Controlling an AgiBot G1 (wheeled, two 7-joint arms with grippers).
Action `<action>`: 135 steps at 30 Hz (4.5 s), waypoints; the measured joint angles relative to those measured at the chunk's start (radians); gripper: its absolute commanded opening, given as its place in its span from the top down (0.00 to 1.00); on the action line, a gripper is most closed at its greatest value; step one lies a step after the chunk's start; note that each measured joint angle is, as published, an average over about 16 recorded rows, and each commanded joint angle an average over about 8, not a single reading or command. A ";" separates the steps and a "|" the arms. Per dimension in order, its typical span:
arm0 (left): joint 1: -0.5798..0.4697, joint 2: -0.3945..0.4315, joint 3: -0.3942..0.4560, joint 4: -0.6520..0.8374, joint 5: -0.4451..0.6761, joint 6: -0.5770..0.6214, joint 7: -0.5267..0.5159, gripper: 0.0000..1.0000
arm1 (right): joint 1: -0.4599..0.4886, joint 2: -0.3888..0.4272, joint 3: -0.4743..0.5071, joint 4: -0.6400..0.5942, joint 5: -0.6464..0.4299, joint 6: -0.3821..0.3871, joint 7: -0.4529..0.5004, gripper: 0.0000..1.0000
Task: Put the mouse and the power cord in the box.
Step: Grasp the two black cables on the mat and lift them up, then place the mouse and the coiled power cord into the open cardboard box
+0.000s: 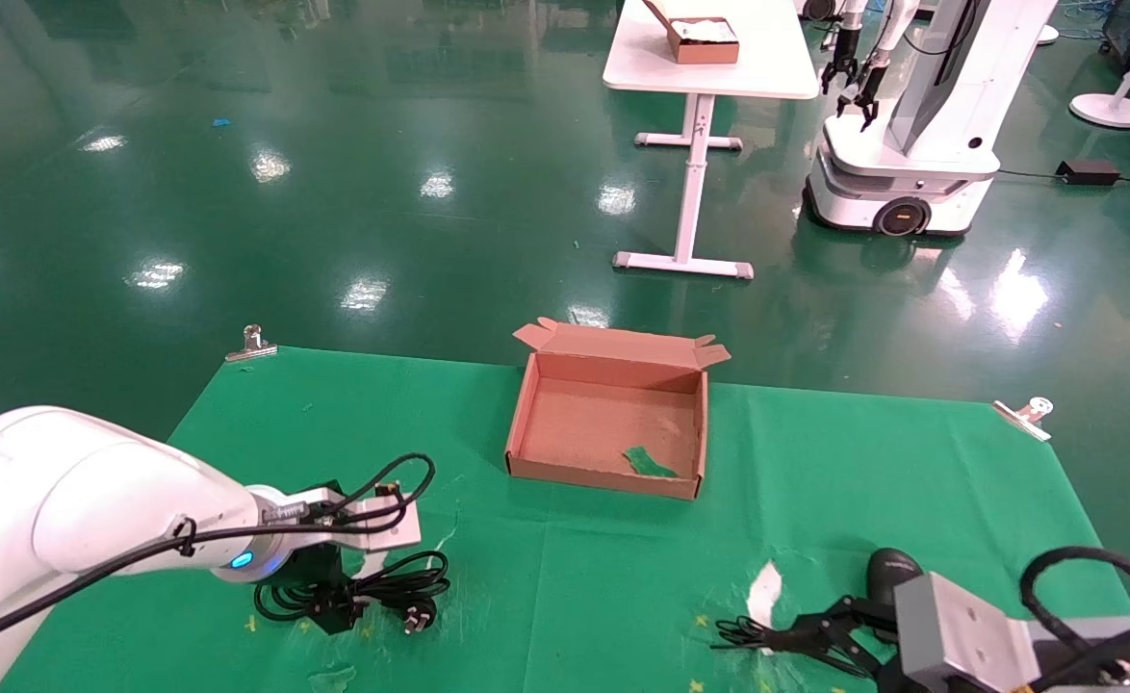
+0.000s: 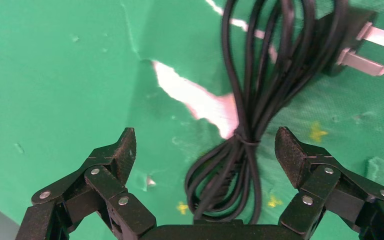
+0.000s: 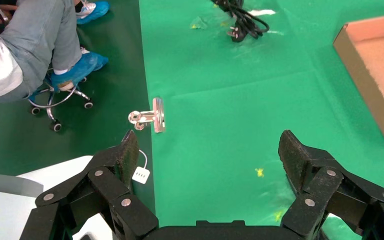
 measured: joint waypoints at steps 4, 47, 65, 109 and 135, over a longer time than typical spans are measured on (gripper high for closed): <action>0.000 0.002 -0.002 0.009 -0.002 -0.003 -0.002 0.00 | 0.008 -0.001 -0.006 0.001 -0.013 -0.005 0.006 0.00; -0.002 -0.001 -0.011 0.033 -0.033 -0.002 0.018 0.00 | 0.517 -0.588 -0.365 -0.973 -0.730 0.132 -0.412 0.00; -0.001 -0.001 -0.012 0.033 -0.033 -0.002 0.018 1.00 | 0.550 -0.645 -0.365 -1.114 -0.735 0.195 -0.470 1.00; -0.002 -0.002 -0.012 0.033 -0.033 -0.002 0.018 1.00 | 0.541 -0.632 -0.365 -1.084 -0.732 0.182 -0.461 1.00; -0.253 0.078 -0.163 0.189 -0.372 0.089 0.179 1.00 | 0.734 -0.464 -0.252 -0.978 -0.608 0.190 -0.384 1.00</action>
